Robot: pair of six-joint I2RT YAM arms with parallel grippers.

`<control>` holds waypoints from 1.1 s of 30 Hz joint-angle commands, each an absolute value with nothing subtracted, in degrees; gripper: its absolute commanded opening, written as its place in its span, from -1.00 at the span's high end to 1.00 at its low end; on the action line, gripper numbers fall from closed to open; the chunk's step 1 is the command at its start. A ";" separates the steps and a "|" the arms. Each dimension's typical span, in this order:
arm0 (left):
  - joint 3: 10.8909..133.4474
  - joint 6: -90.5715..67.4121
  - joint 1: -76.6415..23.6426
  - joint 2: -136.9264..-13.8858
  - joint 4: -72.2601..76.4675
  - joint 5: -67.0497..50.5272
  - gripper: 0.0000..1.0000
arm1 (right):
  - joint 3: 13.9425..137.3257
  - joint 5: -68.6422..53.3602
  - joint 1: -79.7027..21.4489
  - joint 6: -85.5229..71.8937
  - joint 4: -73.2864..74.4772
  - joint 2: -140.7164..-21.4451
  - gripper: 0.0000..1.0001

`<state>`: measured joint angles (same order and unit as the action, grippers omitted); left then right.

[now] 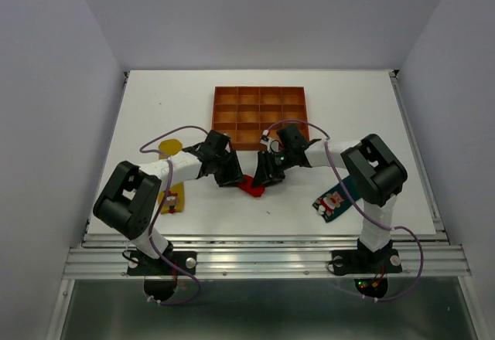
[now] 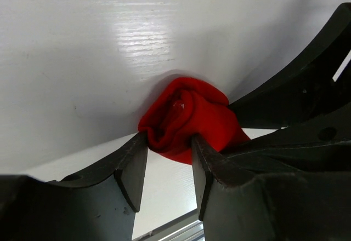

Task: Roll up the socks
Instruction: Pick up the sock at the center of the board.

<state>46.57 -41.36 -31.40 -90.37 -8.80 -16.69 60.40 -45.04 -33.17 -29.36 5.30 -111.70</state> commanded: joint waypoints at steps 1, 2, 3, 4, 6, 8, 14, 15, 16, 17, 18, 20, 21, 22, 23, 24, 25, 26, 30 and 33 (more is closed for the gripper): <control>47.28 -41.31 -32.96 -92.90 -12.91 -11.69 0.09 | 60.82 -37.88 -32.43 -24.88 9.31 -107.85 0.03; 47.55 -41.40 -33.22 -93.07 -12.92 -11.60 0.09 | 60.99 -36.92 -32.43 -24.44 9.58 -106.36 0.00; 47.64 -41.48 -33.31 -93.16 -13.27 -11.17 0.09 | 61.26 -36.13 -32.95 -23.65 10.36 -105.65 -0.03; 47.72 -41.57 -33.40 -93.25 -13.45 -11.16 0.10 | 61.52 -35.51 -32.96 -23.12 10.81 -104.86 -0.04; 48.08 -41.92 -33.57 -93.25 -13.97 -10.12 0.10 | 61.87 -32.53 -33.49 -22.24 12.29 -102.84 -0.08; 48.34 -42.10 -33.75 -93.25 -14.85 -9.32 0.10 | 62.40 -27.90 -34.18 -20.31 13.79 -101.69 -0.13; 48.95 -42.63 -34.19 -93.60 -15.47 -8.79 0.11 | 61.88 -19.63 -36.82 -14.78 15.38 -96.25 -0.17; 49.13 -42.71 -34.36 -93.69 -15.47 -8.79 0.11 | 61.79 -17.86 -39.44 -11.89 15.38 -94.67 -0.17; 49.22 -42.71 -34.37 -93.78 -15.56 -8.79 0.11 | 61.70 -15.58 -41.03 -10.73 15.29 -93.96 -0.19; 49.31 -42.71 -34.37 -93.87 -15.64 -8.79 0.11 | 61.61 -12.86 -42.52 -9.33 15.21 -93.35 -0.19; 49.57 -42.71 -34.45 -93.95 -15.91 -8.44 0.12 | 61.44 -9.87 -44.02 -7.92 14.51 -92.90 -0.19; 49.83 -42.89 -34.63 -94.13 -16.00 -8.44 0.12 | 61.17 -7.92 -47.00 -5.98 13.02 -92.03 -0.19; 49.83 -42.89 -34.72 -94.22 -16.17 -8.35 0.12 | 61.17 -8.00 -47.63 -5.45 12.14 -92.02 -0.19; 49.92 -42.98 -34.72 -94.22 -16.17 -8.35 0.13 | 61.26 -7.48 -48.68 -5.01 11.69 -92.02 -0.19; 49.92 -42.98 -34.80 -94.22 -16.17 -8.35 0.13 | 61.26 -6.95 -49.21 -4.31 11.34 -92.11 -0.19; 50.01 -42.98 -34.89 -94.22 -16.35 -8.35 0.13 | 61.26 -6.16 -49.83 -3.18 10.99 -92.54 -0.19; 49.92 -43.07 -34.89 -94.22 -16.35 -8.35 0.13 | 61.35 -5.11 -50.53 -2.73 10.81 -92.72 -0.19; 49.92 -43.07 -34.81 -94.22 -16.35 -8.35 0.13 | 61.43 -4.66 -51.15 -1.85 10.72 -92.90 -0.19; 49.92 -43.16 -34.89 -94.22 -16.35 -8.44 0.13 | 60.91 -1.77 -53.96 -0.79 9.15 -94.04 -0.19; 50.10 -43.07 -34.98 -94.31 -16.43 -8.61 0.14 | 60.65 -0.27 -55.01 1.58 8.27 -95.09 -0.20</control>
